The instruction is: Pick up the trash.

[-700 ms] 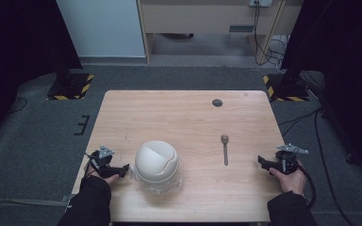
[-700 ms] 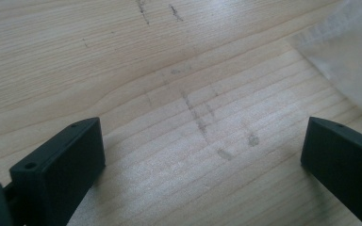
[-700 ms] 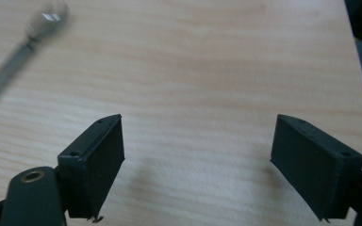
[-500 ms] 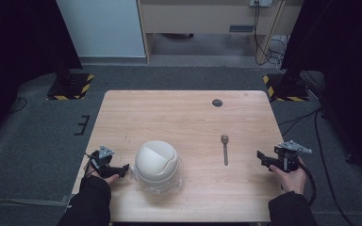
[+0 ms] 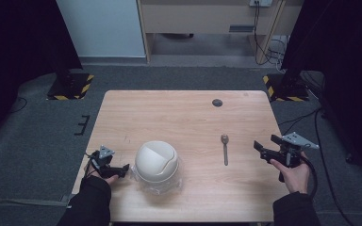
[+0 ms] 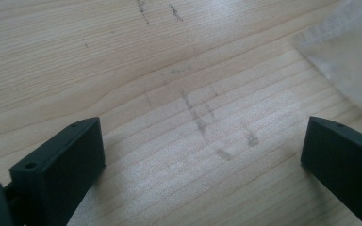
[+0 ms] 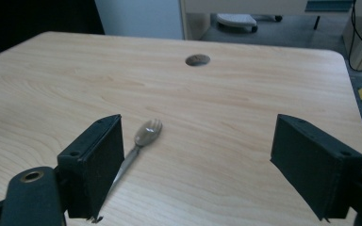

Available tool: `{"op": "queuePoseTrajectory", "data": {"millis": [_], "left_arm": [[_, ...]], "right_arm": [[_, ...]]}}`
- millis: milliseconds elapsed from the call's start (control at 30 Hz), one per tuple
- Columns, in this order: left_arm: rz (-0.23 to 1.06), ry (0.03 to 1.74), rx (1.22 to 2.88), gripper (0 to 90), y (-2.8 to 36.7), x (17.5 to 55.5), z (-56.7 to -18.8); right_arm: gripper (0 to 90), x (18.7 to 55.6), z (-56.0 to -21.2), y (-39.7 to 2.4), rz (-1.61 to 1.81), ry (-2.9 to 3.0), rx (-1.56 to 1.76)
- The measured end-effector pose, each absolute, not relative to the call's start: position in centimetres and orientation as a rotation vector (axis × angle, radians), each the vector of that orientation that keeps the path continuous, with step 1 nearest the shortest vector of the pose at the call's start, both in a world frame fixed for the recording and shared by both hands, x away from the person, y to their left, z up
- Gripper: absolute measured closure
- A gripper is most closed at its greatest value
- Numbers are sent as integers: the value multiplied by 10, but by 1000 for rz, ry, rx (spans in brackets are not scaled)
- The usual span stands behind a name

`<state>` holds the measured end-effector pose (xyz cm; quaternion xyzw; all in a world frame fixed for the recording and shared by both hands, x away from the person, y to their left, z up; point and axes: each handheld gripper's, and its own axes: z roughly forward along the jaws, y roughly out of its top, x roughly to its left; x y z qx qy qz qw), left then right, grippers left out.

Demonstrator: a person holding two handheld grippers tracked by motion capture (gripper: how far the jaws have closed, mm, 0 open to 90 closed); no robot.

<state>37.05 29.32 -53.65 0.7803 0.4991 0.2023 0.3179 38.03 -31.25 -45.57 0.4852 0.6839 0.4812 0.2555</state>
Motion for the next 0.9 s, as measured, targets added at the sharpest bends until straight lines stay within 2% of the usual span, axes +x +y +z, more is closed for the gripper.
{"op": "queuePoseTrajectory", "data": {"millis": [900], "left_arm": [[528,1303,2060,0,293,371,-536]], "right_arm": [[149,383,-375,-258,1579,1898,1011]]}}
